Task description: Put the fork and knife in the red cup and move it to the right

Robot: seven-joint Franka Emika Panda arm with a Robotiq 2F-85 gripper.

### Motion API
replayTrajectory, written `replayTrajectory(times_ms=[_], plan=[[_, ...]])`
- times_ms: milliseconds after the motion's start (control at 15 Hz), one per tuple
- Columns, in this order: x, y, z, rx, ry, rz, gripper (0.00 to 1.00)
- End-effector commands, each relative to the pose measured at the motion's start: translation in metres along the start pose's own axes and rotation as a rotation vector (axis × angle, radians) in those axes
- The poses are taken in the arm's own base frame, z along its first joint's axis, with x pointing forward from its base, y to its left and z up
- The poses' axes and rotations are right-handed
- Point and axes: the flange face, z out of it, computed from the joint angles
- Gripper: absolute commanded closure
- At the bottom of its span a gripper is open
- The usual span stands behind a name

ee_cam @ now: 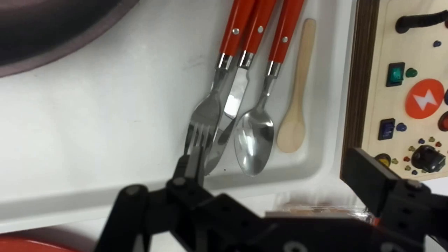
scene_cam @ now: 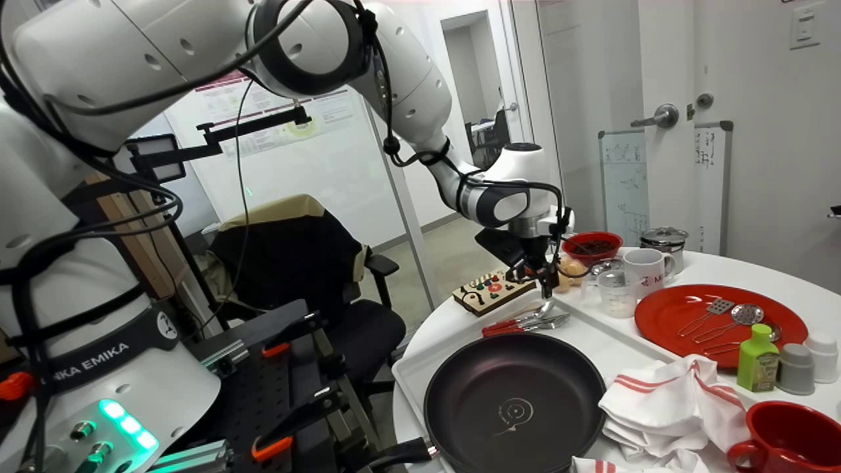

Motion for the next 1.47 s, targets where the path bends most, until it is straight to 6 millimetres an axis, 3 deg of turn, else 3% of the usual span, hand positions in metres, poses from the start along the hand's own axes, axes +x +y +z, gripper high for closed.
replayTrajectory(times_ms=[0, 333, 1000, 1400], plan=[[0.004, 0.005, 0.011, -0.022, 0.024, 0.046, 0.00], [0.003, 0.013, 0.027, -0.066, 0.004, 0.088, 0.00], [-0.004, -0.026, 0.036, -0.047, 0.023, 0.022, 0.00], [-0.006, -0.015, 0.056, -0.080, -0.028, 0.048, 0.00]])
